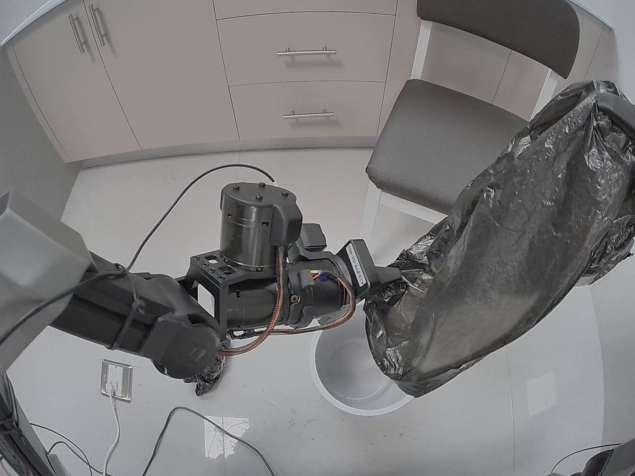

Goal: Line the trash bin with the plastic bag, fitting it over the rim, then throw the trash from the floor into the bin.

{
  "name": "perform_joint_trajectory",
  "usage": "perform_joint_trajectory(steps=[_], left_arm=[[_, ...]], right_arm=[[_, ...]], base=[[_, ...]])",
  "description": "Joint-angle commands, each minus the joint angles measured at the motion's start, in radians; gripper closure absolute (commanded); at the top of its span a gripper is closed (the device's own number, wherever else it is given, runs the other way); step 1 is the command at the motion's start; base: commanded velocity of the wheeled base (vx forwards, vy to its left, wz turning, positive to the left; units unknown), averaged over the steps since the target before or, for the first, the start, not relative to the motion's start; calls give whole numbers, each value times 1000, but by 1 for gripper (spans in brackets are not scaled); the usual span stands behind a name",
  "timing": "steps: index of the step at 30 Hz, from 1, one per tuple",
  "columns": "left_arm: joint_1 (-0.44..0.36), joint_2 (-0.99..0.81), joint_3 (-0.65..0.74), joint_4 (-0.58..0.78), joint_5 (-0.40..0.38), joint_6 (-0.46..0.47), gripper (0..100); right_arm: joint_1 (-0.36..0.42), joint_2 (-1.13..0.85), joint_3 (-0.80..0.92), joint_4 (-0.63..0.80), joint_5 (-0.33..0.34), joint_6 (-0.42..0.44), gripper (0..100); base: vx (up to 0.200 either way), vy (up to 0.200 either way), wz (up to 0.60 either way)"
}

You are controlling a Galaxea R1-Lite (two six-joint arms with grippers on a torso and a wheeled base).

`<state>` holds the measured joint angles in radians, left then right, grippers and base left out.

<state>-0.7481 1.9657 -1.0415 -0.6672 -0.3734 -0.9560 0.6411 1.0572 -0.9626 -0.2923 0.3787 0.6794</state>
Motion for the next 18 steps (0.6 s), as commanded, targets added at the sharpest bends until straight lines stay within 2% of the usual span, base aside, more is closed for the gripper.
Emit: perform_joint_trajectory(steps=[1, 5, 10, 18], left_arm=[[-24, -143, 43, 11, -4, -43, 100], [-14, -242, 112, 14, -53, -50, 100], [-4, -324, 215, 1, -59, -101, 100], [30, -334, 271, 3, -65, -102, 100]], right_arm=[[-11, 3, 53, 1, 0, -9, 100], [-20, 27, 102, -2, 0, -15, 100], [-66, 83, 171, -4, -1, -70, 100], [-103, 187, 304, -140, -1, -77, 100]], base=[[0, 0, 0], [0, 0, 0], [0, 0, 0], [0, 0, 0]])
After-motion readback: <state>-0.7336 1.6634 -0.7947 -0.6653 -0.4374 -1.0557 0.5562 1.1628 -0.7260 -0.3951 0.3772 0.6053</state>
